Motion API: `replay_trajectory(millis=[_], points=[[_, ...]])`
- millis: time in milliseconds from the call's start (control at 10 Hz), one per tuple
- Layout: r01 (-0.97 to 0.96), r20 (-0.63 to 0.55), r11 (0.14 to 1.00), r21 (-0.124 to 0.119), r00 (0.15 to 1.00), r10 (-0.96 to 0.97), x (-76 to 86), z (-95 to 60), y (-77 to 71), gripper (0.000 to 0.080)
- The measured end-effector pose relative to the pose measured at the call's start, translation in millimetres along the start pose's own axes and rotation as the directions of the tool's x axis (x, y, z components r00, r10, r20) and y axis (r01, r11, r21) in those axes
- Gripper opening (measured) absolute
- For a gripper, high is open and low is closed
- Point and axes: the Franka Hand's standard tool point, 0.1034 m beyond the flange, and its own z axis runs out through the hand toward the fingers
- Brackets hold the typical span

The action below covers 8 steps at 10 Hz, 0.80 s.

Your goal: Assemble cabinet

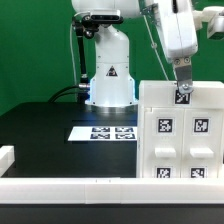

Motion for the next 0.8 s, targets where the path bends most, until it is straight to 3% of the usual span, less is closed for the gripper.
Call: replay_trajectory(millis=[200,400,800], points=[[0.026,0.005,1.000,0.008,1.000,-0.027,-3.8,-6.7,0.1,0.0645],[0.043,0.030,0.998,0.041,0.999,-0.044,-8.7,-31.6,0.4,0.0649],[0.058,0.029,0.998,0.038,0.998,-0.059,-8.8,-28.4,5.2,0.0649]])
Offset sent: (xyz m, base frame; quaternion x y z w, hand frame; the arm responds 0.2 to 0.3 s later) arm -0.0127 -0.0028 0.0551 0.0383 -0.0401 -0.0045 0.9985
